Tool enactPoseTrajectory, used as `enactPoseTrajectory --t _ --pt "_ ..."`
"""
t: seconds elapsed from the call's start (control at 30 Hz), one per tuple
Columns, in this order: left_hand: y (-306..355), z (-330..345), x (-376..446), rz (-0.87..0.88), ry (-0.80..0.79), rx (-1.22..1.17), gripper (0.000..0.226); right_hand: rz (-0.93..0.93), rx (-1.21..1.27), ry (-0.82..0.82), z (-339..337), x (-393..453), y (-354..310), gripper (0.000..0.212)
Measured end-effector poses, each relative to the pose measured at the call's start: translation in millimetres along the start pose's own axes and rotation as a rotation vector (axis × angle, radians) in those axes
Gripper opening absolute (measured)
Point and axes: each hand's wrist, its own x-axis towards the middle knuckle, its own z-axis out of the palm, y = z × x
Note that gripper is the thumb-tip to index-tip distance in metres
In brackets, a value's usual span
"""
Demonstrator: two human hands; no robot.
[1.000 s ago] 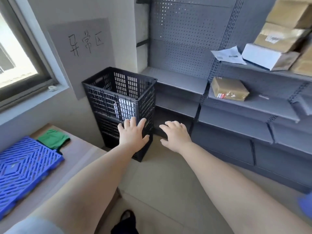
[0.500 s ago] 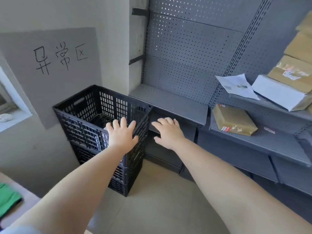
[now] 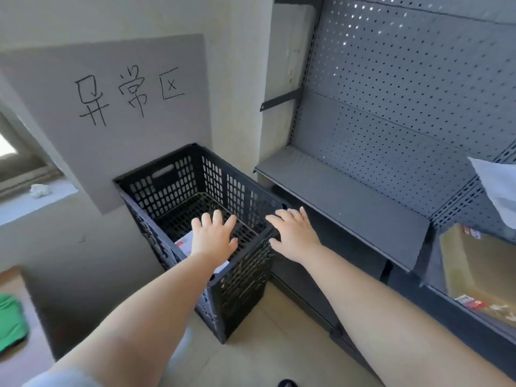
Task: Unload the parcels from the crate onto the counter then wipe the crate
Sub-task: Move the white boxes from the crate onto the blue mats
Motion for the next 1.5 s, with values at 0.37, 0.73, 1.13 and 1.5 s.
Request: enactPoseTrajectory --t 0.37,0.73,1.13,1.5 --pt "1 26 36 -0.254 -0.166 -0.006 0.066 -0.365 0.031 -0.121 17 125 15 0.060" --pt "-38 82 71 -0.334 -0.319 -0.059 0.075 -0.467 0.016 -0.336 74 206 -38 0.063" --pt "-36 110 75 -0.649 -0.512 -0.418 0.083 -0.302 0.389 -0.564 121 241 -67 0.055" --pt "-10 84 81 -1.735 0.156 -1.794 0.062 0.298 1.210 -1.277 125 281 -52 0.049"
